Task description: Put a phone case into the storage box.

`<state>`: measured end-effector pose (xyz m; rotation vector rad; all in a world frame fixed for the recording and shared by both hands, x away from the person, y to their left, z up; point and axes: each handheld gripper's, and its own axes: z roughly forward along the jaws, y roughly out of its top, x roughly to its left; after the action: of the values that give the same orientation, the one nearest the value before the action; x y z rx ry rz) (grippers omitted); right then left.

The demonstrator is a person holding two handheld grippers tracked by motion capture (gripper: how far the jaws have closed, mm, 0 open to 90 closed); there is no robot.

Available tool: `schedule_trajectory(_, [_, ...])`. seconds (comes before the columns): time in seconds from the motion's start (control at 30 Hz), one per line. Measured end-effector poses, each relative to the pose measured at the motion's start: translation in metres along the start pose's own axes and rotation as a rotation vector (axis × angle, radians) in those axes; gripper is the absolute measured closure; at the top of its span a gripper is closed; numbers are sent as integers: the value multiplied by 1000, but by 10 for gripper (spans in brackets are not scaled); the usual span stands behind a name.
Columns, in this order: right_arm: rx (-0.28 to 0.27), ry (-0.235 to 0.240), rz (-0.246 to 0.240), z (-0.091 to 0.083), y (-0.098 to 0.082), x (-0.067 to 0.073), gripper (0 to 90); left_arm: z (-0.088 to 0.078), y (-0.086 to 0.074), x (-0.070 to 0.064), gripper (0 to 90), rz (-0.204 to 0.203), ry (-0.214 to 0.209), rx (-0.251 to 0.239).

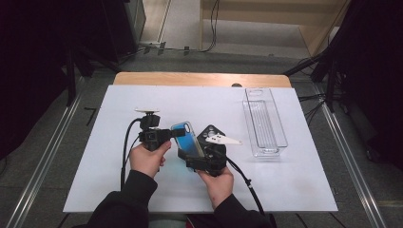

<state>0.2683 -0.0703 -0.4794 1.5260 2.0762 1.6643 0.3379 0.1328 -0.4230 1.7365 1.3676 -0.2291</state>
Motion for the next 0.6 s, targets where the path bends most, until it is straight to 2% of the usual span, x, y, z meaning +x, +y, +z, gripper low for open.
schedule_trajectory(0.13, [2,-6,-19,1,0,0,146,0,0,0,836,-8,-9,3])
schedule_trajectory(0.33, [-1,-29,-80,3,-2,2,143,-1,1,-1,856,-13,-27,9])
schedule_trajectory(0.4, [29,-35,-118,4,1,1,136,-1,0,-2,859,-9,-33,9])
schedule_trajectory(0.43, [29,-35,-118,4,1,1,136,-2,0,-2,859,-1,-34,10])
schedule_trajectory(0.47, [46,-2,-121,5,3,-2,59,-2,0,-3,863,-3,-42,6])
schedule_trajectory(0.5, [46,-2,-121,5,3,-2,59,-3,1,-4,863,8,-35,9])
schedule_trajectory(0.53, [50,20,-119,5,5,-4,0,-5,1,-5,862,12,-28,-2])
schedule_trajectory(0.6, [70,46,-105,6,8,-7,0,-7,2,-5,862,17,-26,-5])
